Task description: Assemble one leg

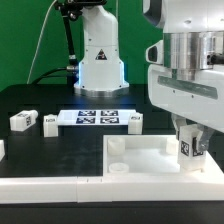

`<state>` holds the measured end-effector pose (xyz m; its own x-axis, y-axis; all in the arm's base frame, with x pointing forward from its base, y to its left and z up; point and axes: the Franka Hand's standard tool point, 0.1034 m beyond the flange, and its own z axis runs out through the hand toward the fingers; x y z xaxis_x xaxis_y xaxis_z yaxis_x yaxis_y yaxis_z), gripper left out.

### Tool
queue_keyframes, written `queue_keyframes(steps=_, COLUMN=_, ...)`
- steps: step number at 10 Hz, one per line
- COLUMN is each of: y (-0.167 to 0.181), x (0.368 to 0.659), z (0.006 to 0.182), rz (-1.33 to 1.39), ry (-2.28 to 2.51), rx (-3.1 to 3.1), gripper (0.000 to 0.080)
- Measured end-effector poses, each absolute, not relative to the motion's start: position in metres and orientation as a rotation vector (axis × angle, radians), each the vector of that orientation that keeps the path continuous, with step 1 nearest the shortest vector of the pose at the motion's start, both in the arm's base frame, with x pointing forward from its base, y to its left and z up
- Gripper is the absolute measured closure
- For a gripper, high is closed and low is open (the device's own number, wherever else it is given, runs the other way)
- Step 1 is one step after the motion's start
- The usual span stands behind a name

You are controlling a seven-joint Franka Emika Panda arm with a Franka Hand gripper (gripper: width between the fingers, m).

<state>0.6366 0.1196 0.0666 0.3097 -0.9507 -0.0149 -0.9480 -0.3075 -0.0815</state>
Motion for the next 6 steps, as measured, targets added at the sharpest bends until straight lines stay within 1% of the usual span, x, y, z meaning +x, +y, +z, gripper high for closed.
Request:
queue_keyframes(steps=1, y=0.1189, x=0.6368, z=0.0664, rz=-0.044, ry=1.879, rx=-2.415, gripper=0.0509)
queue_keyframes(steps=4, y=0.1187, x=0.6370, z=0.0664, rz=-0.038, ry=1.866, rx=-2.420, gripper=0.0509)
queue_keyframes(steps=5, y=0.1192, x=0.6369, z=0.0664, rz=-0.039, ry=1.826, rx=-2.450, gripper=0.0397)
queue_keyframes(steps=6, y=0.1199, x=0.6367, z=0.0664, rz=-0.041, ry=1.778, rx=-2.486, gripper=0.0250)
